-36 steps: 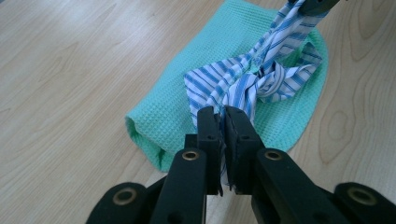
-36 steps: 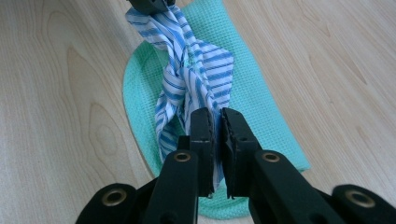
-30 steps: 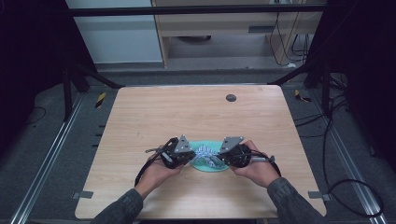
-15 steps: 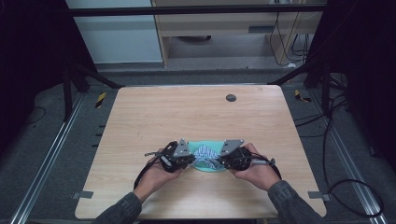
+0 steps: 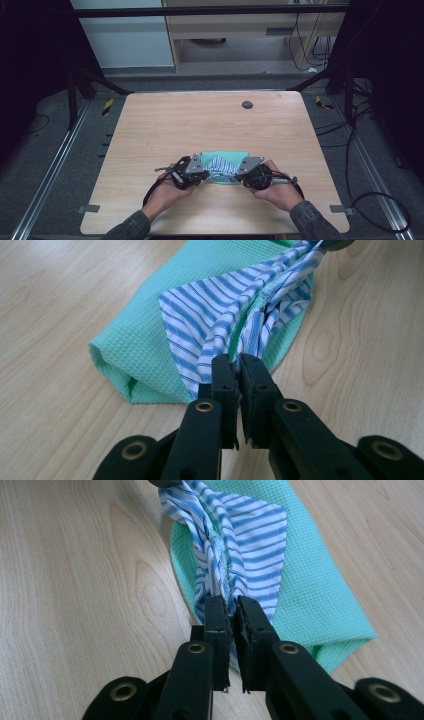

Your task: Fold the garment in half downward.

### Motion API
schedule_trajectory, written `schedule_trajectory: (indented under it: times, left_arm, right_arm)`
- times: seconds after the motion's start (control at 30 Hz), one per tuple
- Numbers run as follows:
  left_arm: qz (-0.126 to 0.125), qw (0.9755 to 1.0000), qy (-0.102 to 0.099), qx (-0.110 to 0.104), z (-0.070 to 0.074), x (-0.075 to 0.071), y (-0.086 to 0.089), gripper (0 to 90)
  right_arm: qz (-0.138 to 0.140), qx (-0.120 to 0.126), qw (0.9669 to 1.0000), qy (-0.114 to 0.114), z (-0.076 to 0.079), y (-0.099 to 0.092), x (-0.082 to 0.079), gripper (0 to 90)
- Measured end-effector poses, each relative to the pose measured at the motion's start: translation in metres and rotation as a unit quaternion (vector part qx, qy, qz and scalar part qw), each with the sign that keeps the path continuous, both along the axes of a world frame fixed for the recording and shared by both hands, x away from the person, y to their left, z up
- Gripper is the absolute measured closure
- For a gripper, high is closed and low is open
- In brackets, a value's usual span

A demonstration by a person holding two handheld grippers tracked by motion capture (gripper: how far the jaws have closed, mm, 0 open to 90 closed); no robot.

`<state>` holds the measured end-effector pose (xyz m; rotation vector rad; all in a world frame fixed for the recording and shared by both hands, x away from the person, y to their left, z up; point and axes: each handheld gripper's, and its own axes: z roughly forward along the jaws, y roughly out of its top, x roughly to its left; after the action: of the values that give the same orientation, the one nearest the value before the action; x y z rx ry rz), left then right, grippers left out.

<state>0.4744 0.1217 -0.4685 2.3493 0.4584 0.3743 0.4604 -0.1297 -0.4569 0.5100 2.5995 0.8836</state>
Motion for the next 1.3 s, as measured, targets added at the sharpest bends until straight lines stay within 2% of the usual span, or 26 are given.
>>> schedule_trajectory:
  times: [0.3, 0.57, 1.3]
  left_arm:
    - [-0.008, 1.0000, 0.000, 0.005, -0.002, -0.006, -0.001, 86.6]
    - [-0.022, 0.9995, 0.006, 0.022, -0.008, -0.011, 0.000, 87.0]
    - [-0.034, 0.9984, 0.017, 0.041, -0.015, -0.020, 0.001, 88.9]
  right_arm:
    - [0.005, -0.006, 1.0000, 0.005, -0.006, -0.001, -0.005, 88.3]
    - [0.018, -0.017, 0.9995, 0.020, -0.011, 0.001, -0.010, 89.3]
    - [0.039, -0.046, 0.9973, 0.041, -0.021, 0.006, -0.019, 89.9]
